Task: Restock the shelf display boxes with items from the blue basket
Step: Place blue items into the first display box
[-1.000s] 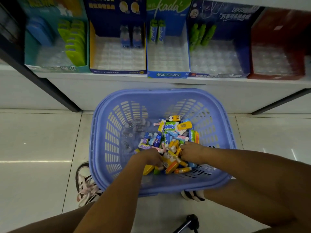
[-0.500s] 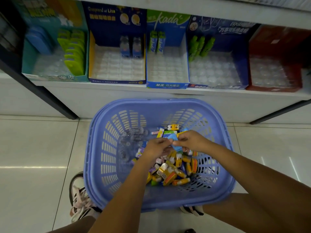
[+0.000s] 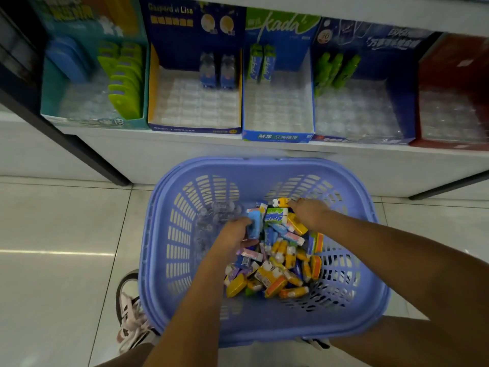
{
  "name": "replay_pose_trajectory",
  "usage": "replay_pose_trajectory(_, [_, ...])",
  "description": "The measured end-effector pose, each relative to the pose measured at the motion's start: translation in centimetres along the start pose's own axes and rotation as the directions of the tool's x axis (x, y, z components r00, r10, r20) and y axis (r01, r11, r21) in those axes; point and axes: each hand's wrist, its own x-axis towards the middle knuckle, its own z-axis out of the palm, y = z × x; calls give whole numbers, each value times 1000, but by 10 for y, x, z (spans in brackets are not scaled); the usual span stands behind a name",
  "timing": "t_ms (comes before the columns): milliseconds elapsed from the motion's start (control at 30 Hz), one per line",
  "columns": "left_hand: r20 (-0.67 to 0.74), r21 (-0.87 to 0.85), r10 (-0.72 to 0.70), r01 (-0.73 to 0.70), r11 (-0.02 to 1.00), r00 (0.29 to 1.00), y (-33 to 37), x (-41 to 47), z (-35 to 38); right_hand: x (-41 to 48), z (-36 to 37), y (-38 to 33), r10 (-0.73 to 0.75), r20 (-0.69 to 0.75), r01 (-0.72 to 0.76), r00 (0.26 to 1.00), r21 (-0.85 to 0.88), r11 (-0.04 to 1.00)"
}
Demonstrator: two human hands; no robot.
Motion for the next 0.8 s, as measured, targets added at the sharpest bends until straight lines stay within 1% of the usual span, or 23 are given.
replay_pose_trajectory(67, [-41,-9,-20,20,1000,999,7,1,-4,-1,-4,-3,33,16,-32,999,-8,999])
replay_pose_trajectory(133, [-42,52,-11,13,999,999,10,3,-6,-4,-8,-6,71,48,-69,996,-42,997])
replay_pose_trajectory(200, [7,188,45,-46,981,999,13,3,-11,-9,-10,-11,98,135,-93,986,-41,995])
replay_pose_trajectory(267, [93,325,130,-153,933,987,14,1,-14,-17,-12,-14,126,187,-124,974,-23,992])
replay_pose_trajectory(333, [143,323,182,-220,920,973,17,-3,-18,-25,-24,-13,167,168,-173,971,17,985])
replay_pose_trajectory(400, [151,274,202,-238,932,968,23,-8,-21,-35,-41,-4,191,156,-217,969,172,961])
replay_pose_trajectory(467, [154,234,194,-227,945,969,33,-16,-22,-48,-58,6,130,130,-176,983,458,871])
replay_pose_trajectory(500, [159,213,184,-216,953,970,37,-22,-23,-58,-66,8,77,78,-108,994,609,785])
replay_pose_trajectory(533, [174,196,172,-206,959,970,42,-28,-25,-69,-76,7,18,6,-16,1000,744,668])
replay_pose_trajectory(567, [204,186,157,-196,963,966,48,-35,-26,-81,-86,4,-36,-73,81,997,836,542])
replay_pose_trajectory(600, [247,179,140,-188,966,959,54,-43,-28,-93,-97,-1,-75,-154,172,985,875,452])
replay_pose_trajectory(700, [397,86,141,-190,978,907,74,-74,-35,-112,-134,-21,-147,-343,373,928,876,306])
replay_pose_trajectory(767, [459,59,215,-271,961,862,87,-95,-43,-118,-155,-34,-174,-441,472,881,846,247])
replay_pose_trajectory(800, [463,57,270,-333,941,844,93,-105,-47,-119,-166,-42,-171,-481,509,860,831,224])
